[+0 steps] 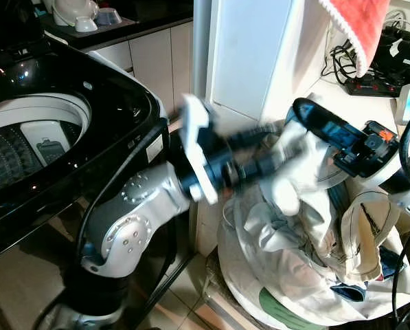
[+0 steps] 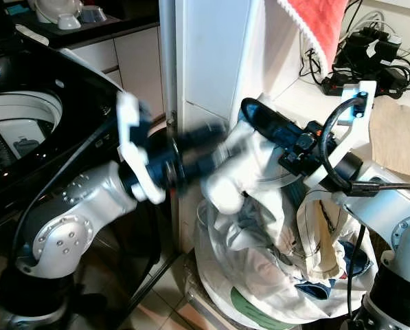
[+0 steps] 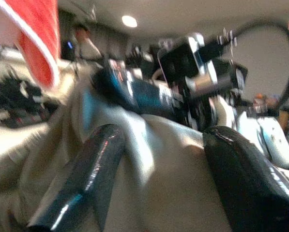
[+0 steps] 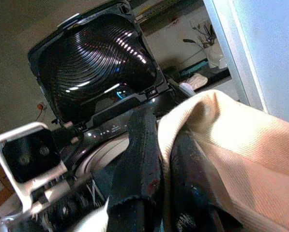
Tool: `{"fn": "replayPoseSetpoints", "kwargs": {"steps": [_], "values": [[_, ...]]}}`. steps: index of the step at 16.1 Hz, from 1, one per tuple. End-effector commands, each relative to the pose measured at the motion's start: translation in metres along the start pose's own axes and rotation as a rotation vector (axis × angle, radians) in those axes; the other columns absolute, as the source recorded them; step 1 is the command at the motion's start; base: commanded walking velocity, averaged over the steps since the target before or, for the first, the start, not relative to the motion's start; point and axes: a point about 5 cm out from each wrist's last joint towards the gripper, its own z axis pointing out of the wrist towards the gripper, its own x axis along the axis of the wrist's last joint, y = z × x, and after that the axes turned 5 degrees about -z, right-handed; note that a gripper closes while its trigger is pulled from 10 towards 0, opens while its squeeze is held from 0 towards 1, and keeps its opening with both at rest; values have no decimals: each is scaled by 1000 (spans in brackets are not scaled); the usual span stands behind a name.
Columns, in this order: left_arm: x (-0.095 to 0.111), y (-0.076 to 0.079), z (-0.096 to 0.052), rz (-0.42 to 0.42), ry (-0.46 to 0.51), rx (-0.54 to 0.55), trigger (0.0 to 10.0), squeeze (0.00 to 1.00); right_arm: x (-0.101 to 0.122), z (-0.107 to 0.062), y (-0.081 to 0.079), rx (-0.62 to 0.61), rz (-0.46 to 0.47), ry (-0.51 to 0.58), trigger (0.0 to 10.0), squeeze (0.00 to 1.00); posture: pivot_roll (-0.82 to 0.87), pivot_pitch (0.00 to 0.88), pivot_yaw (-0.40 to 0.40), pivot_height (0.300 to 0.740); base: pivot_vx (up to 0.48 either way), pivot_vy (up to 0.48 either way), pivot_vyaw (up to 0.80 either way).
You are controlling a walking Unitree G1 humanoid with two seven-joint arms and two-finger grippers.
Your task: Clothes washing
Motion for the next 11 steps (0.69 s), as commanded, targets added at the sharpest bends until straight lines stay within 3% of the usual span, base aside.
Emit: {"fn": "replayPoseSetpoints", "kwargs": {"steps": [1, 3, 5, 7, 9, 10, 11], "values": [[-8, 4, 1, -76, -83, -16, 10000, 1000, 3, 1, -8, 16, -55, -3, 0, 0, -72, 0, -31, 740, 0, 0, 0], [-12, 1, 0, -180, -109, 14, 10000, 1000, -2, 1, -10, 15, -75, -40, 0, 0, -70, 0, -29, 740, 0, 0, 0], [-13, 0, 0, -315, -68, 27, 10000, 1000, -6, 3, -12, 20, -85, -61, 0, 0, -68, 0, -28, 740, 0, 0, 0], [-11, -5, 1, -342, -48, 65, 10000, 1000, -7, 4, -13, 21, -90, -67, 0, 0, -68, 0, -28, 740, 0, 0, 0], [-17, -10, -2, -318, -126, 114, 10000, 1000, -7, 5, -14, 21, -94, -70, 0, 0, -68, 0, -28, 740, 0, 0, 0], [-19, -7, -3, -349, -145, 103, 9686, 0, -8, 5, -14, 20, -98, -74, 0, 0, -68, 0, -28, 740, 0, 0, 0], [-21, -5, -3, -373, -167, 106, 4706, 0, -8, 6, -14, 19, -101, -76, 0, 0, -68, 0, -28, 740, 0, 0, 0]]}}
